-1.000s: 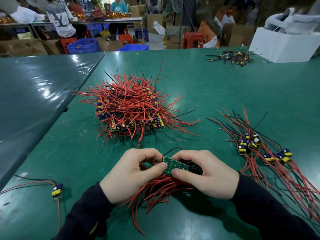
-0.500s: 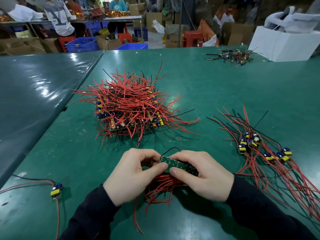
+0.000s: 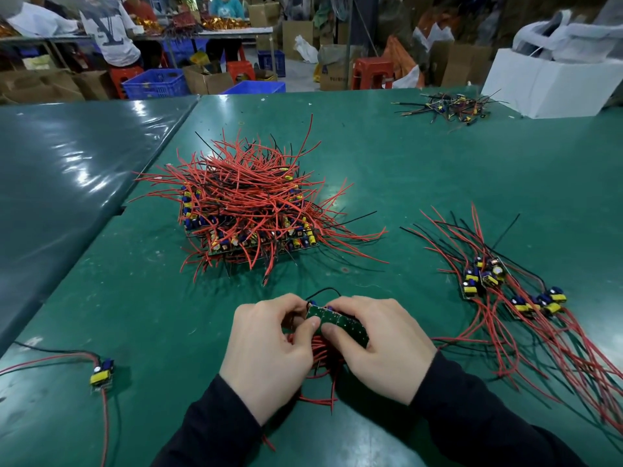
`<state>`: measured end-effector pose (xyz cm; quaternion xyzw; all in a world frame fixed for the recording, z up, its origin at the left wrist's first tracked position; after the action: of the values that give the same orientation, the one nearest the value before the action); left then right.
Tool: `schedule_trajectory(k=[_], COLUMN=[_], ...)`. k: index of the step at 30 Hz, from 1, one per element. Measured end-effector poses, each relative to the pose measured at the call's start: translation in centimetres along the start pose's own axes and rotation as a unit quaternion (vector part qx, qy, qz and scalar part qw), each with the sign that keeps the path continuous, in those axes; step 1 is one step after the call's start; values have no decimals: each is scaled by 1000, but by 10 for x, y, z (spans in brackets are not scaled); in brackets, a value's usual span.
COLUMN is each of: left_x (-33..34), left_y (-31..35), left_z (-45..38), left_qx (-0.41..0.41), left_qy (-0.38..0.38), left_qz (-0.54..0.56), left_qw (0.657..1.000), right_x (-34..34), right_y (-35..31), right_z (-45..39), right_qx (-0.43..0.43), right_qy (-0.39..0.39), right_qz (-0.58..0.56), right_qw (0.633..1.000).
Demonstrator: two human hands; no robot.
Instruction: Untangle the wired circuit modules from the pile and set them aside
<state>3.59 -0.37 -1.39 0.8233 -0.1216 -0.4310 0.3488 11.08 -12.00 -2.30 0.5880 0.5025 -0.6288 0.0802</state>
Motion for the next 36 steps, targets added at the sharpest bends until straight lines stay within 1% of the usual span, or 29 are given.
schedule_trajectory(k=[6, 9, 14, 16, 21, 24, 26, 29, 32, 34, 35, 36], left_x=[-1, -4, -9, -8, -9, -11, -11, -12, -22, -32, -39, -47], left_y=[3, 3, 4, 10, 20, 24, 24, 21, 13, 5, 3, 4], left_z=[-1, -3, -6, -3, 5, 6, 3, 0, -2, -4, -5, -6], left_qx=[41, 59, 72, 95, 164, 179, 164, 99, 25, -30, -39, -30], left_qy=[19, 19, 64, 74, 111, 119, 108, 84, 71, 58, 54, 56], left_qz=[-38, -33, -4, -10, -97, -117, -107, -14, 62, 133, 153, 154], left_qw=[998, 997, 995, 993, 975, 970, 975, 991, 995, 989, 986, 986], right_x=[3, 1, -10, -13, -12, -12, -11, -12, -15, -17, -18, -18], right_y=[0, 0, -2, -2, -11, -13, -14, -13, -6, -3, -3, -3], right_z=[3, 2, -1, -1, 0, -1, -2, -3, -7, -9, -10, -9], right_qx=[24, 30, 1, 12, 22, 29, 25, 4, -20, -36, -44, -52], right_qy=[32, 42, 58, 65, 115, 141, 159, 178, 180, 178, 175, 168], right_qz=[44, 48, 45, 41, 86, 100, 129, 201, 247, 228, 207, 187], right_qw=[998, 997, 997, 997, 989, 984, 979, 963, 952, 957, 962, 966])
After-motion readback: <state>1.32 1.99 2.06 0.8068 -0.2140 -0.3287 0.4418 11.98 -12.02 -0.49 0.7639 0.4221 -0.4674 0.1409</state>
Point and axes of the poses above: each hand's wrist, its own z-axis away from the middle knuckle, its own x-axis out of the palm, y = z × x, the point moved 5 cm from there along -z, towards the middle knuckle, and after that the axes turned 3 degrees about y, right-handed, at the moved point
